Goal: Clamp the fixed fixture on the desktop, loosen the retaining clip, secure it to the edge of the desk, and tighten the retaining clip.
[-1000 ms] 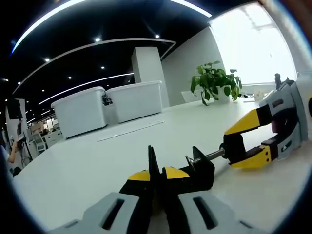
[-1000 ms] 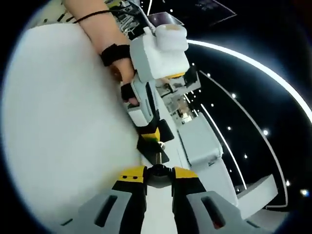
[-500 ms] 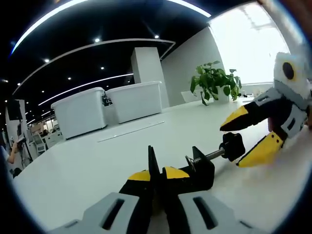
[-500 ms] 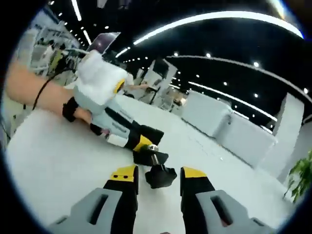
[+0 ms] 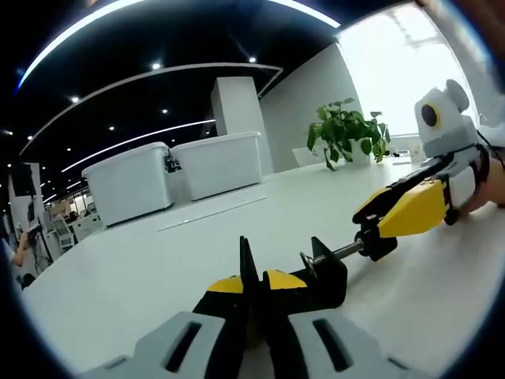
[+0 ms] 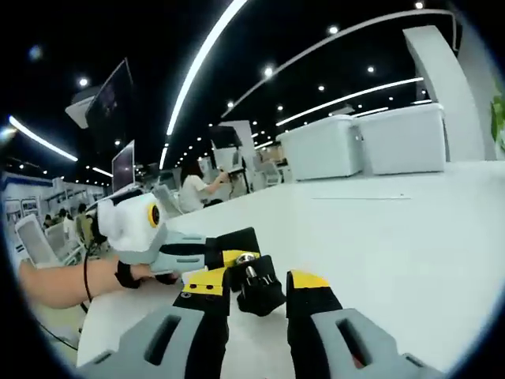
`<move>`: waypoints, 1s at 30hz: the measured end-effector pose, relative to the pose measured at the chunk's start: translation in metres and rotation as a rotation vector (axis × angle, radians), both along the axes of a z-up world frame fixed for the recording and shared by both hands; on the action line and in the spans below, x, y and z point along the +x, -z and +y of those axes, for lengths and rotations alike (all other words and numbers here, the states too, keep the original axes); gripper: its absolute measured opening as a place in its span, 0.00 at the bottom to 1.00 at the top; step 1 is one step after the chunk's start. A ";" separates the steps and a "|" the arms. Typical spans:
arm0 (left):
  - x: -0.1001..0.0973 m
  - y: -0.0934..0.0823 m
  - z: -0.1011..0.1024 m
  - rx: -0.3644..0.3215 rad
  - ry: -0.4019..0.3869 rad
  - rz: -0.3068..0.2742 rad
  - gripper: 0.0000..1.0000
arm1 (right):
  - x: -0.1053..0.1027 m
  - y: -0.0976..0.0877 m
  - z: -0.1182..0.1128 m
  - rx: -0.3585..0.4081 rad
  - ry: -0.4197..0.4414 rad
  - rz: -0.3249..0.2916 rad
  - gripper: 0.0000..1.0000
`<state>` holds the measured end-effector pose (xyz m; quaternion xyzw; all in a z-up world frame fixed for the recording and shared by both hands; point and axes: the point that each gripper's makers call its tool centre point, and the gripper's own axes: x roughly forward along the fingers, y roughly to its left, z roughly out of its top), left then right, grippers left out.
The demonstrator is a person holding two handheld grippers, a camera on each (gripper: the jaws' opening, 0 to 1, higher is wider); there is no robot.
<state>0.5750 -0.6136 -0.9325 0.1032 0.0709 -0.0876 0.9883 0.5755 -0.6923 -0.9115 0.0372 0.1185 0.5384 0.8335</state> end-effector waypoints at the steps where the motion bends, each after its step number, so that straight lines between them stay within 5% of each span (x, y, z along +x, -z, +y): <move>1: 0.000 0.000 0.000 -0.001 -0.001 0.001 0.08 | 0.001 -0.002 -0.001 0.009 0.030 0.019 0.21; 5: -0.001 0.001 -0.001 -0.004 0.000 0.001 0.08 | -0.006 0.004 0.000 0.001 0.020 0.020 0.20; 7: -0.002 0.002 -0.001 -0.003 0.001 0.001 0.08 | -0.008 0.012 0.002 -0.051 0.015 -0.030 0.22; 13: -0.002 0.002 -0.001 -0.004 -0.001 0.002 0.08 | -0.015 0.009 0.000 -0.019 0.012 -0.006 0.21; 18: -0.004 0.003 -0.002 -0.004 -0.002 0.002 0.08 | -0.030 0.008 -0.002 -0.025 0.005 -0.052 0.20; 21: -0.005 0.003 -0.003 -0.004 -0.002 0.002 0.08 | -0.032 0.005 -0.001 -0.063 -0.005 -0.167 0.20; 30: -0.005 0.003 -0.002 -0.006 -0.008 0.003 0.07 | -0.035 0.005 0.001 -0.139 -0.012 -0.345 0.20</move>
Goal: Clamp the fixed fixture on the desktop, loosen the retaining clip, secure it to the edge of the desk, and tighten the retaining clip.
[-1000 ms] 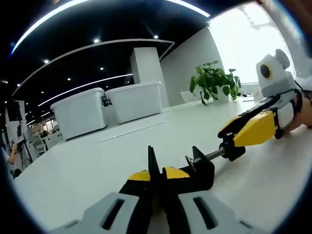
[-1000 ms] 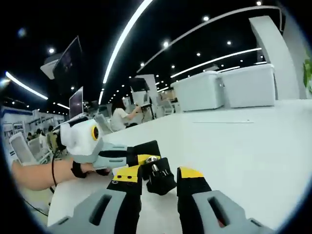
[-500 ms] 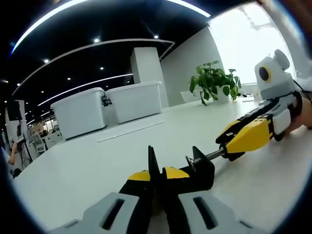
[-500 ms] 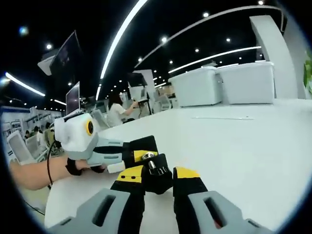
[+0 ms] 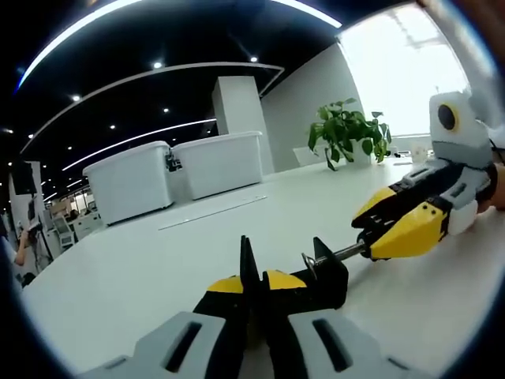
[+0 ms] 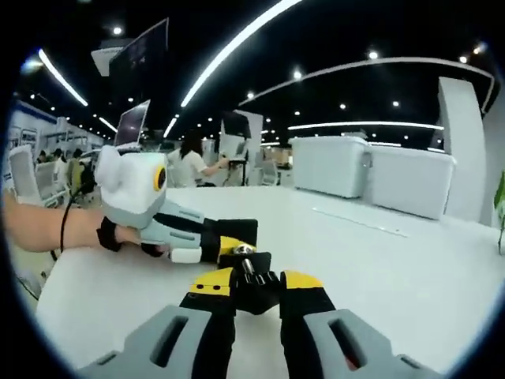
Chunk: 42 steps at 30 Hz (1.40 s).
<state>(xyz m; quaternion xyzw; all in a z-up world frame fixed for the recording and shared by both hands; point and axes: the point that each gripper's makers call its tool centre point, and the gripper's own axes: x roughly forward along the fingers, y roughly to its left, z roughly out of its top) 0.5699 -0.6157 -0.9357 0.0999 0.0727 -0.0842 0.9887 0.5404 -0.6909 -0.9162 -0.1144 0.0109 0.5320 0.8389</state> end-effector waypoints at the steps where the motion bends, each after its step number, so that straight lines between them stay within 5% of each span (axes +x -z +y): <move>1: 0.000 0.000 0.000 0.000 0.000 0.000 0.07 | -0.001 0.000 0.000 -0.011 -0.001 -0.024 0.20; 7: 0.001 0.000 0.000 -0.001 -0.001 0.000 0.07 | 0.001 -0.001 0.005 -0.138 -0.010 -0.288 0.20; 19: 0.001 0.000 0.000 -0.001 -0.002 0.000 0.07 | -0.003 -0.001 0.004 -0.165 -0.018 -0.333 0.20; 26: -0.001 -0.001 0.000 -0.001 -0.001 0.000 0.07 | -0.007 0.000 0.005 -0.278 -0.042 -0.544 0.20; 35: 0.000 -0.001 -0.001 0.001 0.000 0.000 0.07 | -0.004 -0.001 0.006 -0.327 -0.047 -0.612 0.20; 39: 0.001 -0.001 0.000 0.002 -0.001 0.000 0.07 | -0.007 -0.001 0.006 -0.377 -0.054 -0.716 0.20; 42: 0.001 -0.001 0.001 0.002 -0.002 0.000 0.07 | -0.005 0.000 0.008 -0.386 -0.053 -0.715 0.20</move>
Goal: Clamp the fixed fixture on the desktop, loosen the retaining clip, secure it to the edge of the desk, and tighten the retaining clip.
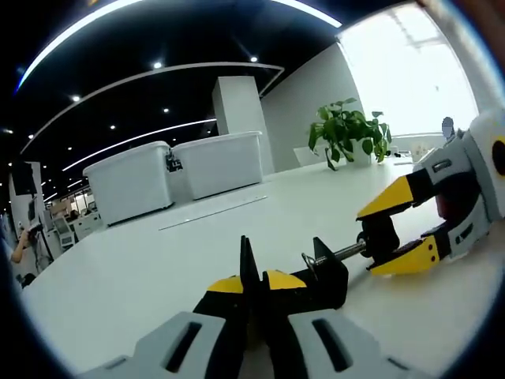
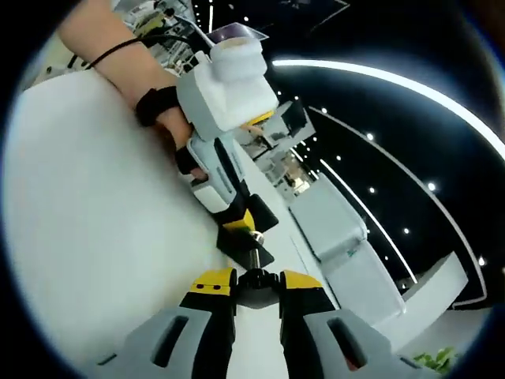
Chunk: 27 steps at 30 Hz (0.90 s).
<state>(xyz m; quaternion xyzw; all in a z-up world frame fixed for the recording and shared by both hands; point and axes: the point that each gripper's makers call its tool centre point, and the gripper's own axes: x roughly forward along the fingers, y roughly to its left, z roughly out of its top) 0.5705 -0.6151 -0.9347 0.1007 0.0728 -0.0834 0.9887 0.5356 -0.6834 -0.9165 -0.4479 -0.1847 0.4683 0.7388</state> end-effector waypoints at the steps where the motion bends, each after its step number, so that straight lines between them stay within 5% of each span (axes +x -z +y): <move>1: 0.000 0.000 0.000 0.000 0.000 0.000 0.07 | 0.000 0.000 0.000 -0.002 0.000 -0.004 0.20; 12: 0.001 0.000 0.001 0.001 -0.001 -0.001 0.07 | 0.001 -0.002 0.001 -0.014 0.010 -0.033 0.20; 19: 0.001 0.000 0.000 0.005 -0.002 -0.002 0.07 | 0.008 -0.003 -0.007 0.084 0.052 0.236 0.32; 23: 0.000 0.000 -0.001 0.005 -0.002 -0.002 0.07 | -0.005 -0.024 -0.011 0.315 0.010 0.510 0.33; 27: 0.001 0.000 -0.001 0.007 -0.002 -0.003 0.07 | -0.001 -0.029 -0.015 0.447 0.011 0.720 0.32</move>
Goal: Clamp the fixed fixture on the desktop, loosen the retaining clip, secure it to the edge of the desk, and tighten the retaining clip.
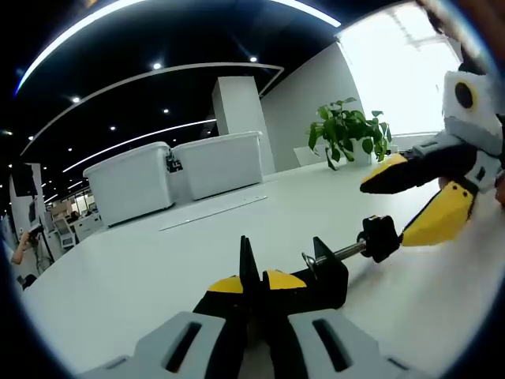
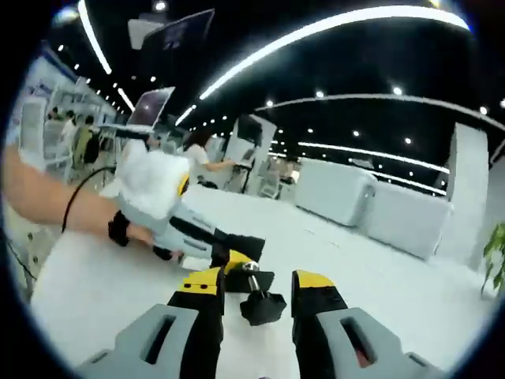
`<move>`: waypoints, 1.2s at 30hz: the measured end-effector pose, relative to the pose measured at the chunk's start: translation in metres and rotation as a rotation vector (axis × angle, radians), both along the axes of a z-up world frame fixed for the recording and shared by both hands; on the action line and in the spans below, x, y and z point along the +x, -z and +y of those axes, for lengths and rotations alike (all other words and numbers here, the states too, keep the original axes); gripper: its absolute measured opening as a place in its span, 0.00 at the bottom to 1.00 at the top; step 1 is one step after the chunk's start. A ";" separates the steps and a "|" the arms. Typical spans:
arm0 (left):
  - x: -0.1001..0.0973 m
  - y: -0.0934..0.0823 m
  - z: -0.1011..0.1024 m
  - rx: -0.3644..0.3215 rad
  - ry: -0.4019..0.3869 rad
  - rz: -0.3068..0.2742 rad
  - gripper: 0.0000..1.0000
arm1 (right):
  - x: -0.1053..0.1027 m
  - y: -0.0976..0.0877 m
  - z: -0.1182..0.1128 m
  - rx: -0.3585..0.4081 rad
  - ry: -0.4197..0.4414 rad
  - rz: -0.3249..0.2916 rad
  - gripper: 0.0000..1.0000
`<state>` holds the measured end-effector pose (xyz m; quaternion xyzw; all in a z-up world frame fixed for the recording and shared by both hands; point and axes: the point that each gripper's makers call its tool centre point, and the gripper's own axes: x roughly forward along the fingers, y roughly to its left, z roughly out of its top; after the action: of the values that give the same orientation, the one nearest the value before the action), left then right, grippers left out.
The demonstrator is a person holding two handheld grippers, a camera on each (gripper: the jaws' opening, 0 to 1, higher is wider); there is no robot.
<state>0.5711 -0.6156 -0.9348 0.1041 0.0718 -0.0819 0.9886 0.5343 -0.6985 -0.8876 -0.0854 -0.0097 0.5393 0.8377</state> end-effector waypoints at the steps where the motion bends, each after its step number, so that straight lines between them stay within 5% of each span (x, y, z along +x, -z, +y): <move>1: 0.001 0.000 0.000 0.002 0.000 -0.001 0.07 | 0.002 0.001 -0.001 0.038 0.003 0.079 0.30; 4: 0.002 0.000 0.001 0.002 -0.001 -0.001 0.07 | 0.020 0.004 -0.001 0.151 0.026 0.282 0.26; 8: 0.002 0.000 0.001 0.003 0.000 -0.002 0.07 | 0.030 0.008 -0.005 0.215 0.044 0.410 0.25; 16: 0.002 0.000 0.001 0.005 0.000 -0.002 0.08 | 0.024 0.020 0.004 0.157 0.018 0.432 0.25; 24: 0.002 0.000 0.001 0.006 0.000 -0.002 0.07 | 0.025 0.035 0.007 0.051 0.055 0.366 0.21; 29: 0.001 0.000 0.001 0.006 -0.001 -0.002 0.07 | 0.025 0.033 0.006 0.086 0.047 0.395 0.21; 36: 0.001 0.000 0.001 0.006 -0.001 -0.001 0.07 | 0.023 0.032 0.005 0.074 0.032 0.333 0.20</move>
<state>0.5717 -0.6146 -0.9350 0.1069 0.0715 -0.0813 0.9884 0.5571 -0.6933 -0.9192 0.0360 0.1107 0.5317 0.8389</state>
